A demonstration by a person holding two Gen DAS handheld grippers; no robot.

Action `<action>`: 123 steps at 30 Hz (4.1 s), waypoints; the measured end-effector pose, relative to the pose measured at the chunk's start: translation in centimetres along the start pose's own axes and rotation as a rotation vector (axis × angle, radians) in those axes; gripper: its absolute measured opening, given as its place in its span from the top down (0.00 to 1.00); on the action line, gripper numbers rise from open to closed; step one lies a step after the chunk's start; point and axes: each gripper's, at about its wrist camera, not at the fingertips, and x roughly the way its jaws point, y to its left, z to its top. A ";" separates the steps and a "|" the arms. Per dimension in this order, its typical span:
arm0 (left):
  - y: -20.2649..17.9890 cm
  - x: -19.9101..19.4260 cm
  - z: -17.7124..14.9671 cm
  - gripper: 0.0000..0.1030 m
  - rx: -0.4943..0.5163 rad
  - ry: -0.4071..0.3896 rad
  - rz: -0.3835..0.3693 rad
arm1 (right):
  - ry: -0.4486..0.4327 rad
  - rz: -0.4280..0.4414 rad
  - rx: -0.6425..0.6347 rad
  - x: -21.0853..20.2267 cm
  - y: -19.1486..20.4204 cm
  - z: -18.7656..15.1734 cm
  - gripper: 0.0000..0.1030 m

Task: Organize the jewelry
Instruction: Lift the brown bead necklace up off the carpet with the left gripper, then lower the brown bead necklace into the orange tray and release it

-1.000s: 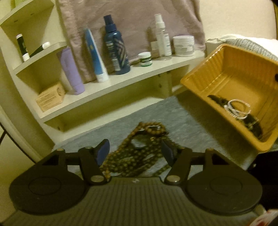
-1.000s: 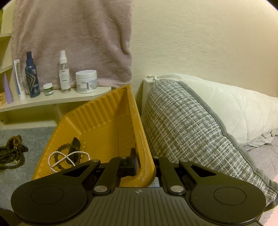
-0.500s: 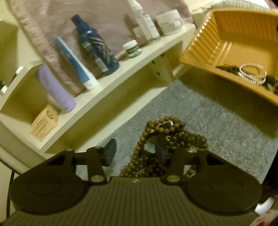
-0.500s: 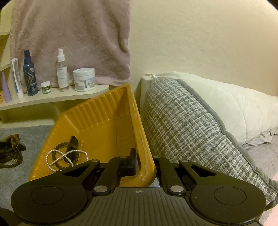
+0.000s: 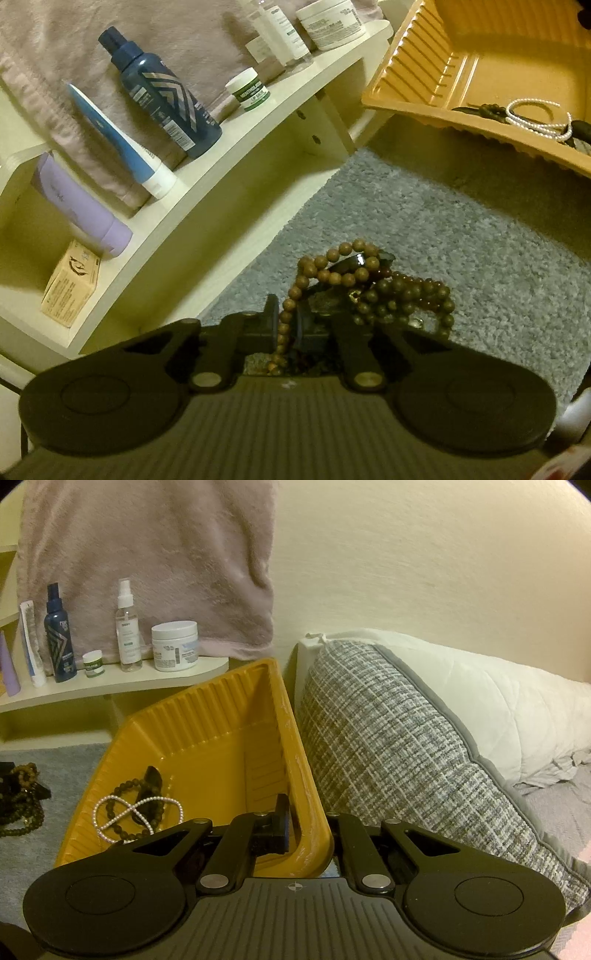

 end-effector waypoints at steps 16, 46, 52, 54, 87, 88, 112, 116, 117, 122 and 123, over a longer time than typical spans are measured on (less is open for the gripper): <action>6.5 -4.1 0.7 0.94 -0.194 -0.087 -0.002 | -0.007 0.002 -0.005 -0.2 0.1 0.1 0.94; 11.7 -10.3 5.9 0.94 -0.335 -0.240 -0.048 | -0.023 0.018 0.000 -0.6 0.3 0.4 0.94; 11.4 -11.5 8.2 0.94 -0.339 -0.285 -0.087 | -0.028 0.020 -0.003 -0.7 0.5 0.4 0.94; 11.2 -11.9 9.2 0.94 -0.336 -0.304 -0.103 | -0.030 0.021 -0.005 -0.7 0.5 0.5 0.94; -2.9 -6.7 18.3 0.94 -0.172 -0.260 -0.466 | -0.033 0.025 -0.004 -0.8 0.6 0.8 0.94; -3.1 -6.4 18.1 0.94 -0.169 -0.249 -0.470 | -0.033 0.025 -0.005 -0.8 0.6 0.8 0.94; -0.5 -6.6 14.5 0.72 -0.229 -0.234 -0.392 | -0.032 0.024 0.000 -0.8 0.3 0.6 0.94; 1.1 -7.0 12.2 0.72 -0.259 -0.216 -0.317 | -0.033 0.023 0.000 -0.8 0.4 0.6 0.94; 1.5 -7.1 11.5 0.72 -0.270 -0.211 -0.296 | -0.033 0.023 0.000 -0.8 0.5 0.6 0.94; 3.4 -7.6 7.5 0.71 -0.340 -0.168 -0.205 | -0.033 0.022 -0.001 -0.7 0.5 0.6 0.94; 3.6 -7.7 6.8 0.71 -0.356 -0.159 -0.195 | -0.033 0.023 -0.001 -0.7 0.5 0.6 0.94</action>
